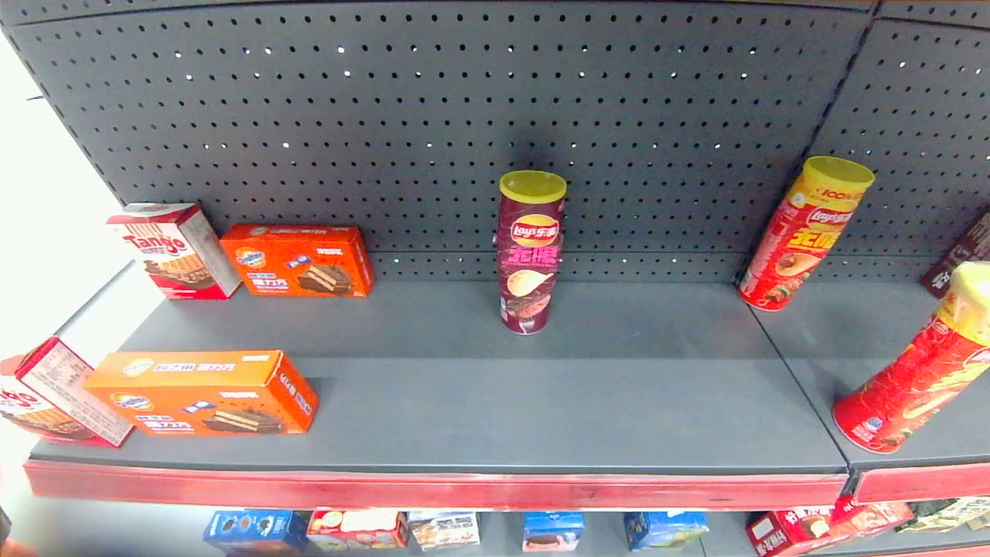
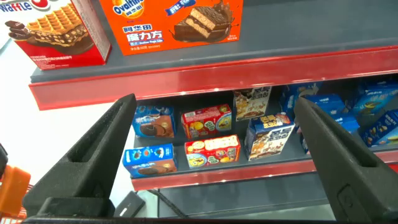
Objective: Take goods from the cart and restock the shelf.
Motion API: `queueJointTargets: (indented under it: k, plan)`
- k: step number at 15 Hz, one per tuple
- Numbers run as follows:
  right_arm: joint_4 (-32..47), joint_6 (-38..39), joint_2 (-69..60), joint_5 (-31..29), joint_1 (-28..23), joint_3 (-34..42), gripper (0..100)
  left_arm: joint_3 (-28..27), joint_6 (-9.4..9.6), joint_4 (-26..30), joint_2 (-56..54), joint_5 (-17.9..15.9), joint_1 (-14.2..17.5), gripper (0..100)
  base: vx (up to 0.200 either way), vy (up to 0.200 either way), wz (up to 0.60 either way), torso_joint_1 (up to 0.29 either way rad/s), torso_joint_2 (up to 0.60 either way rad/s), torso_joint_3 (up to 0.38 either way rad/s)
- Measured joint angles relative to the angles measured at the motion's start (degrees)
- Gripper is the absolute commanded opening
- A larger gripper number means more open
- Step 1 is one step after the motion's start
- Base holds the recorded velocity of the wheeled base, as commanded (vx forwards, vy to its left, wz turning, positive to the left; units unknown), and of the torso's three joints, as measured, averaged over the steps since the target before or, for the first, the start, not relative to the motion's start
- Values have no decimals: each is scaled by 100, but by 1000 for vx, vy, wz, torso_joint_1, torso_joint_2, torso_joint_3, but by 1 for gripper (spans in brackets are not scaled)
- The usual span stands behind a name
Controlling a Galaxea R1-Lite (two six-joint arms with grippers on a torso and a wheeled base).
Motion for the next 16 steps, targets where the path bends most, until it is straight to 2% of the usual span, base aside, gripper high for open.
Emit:
queueJointTargets:
  k: [8, 16]
  plan:
    - [0, 0, 0, -2, 0, 0, 100, 0, -21, 5, 0, 4, 0, 100, 0, 0, 0, 0, 0, 0]
    - [-2, 0, 0, -9, -5, 0, 100, 0, -68, 13, 0, 17, 0, 100, 0, 0, 600, 4, 4, 2]
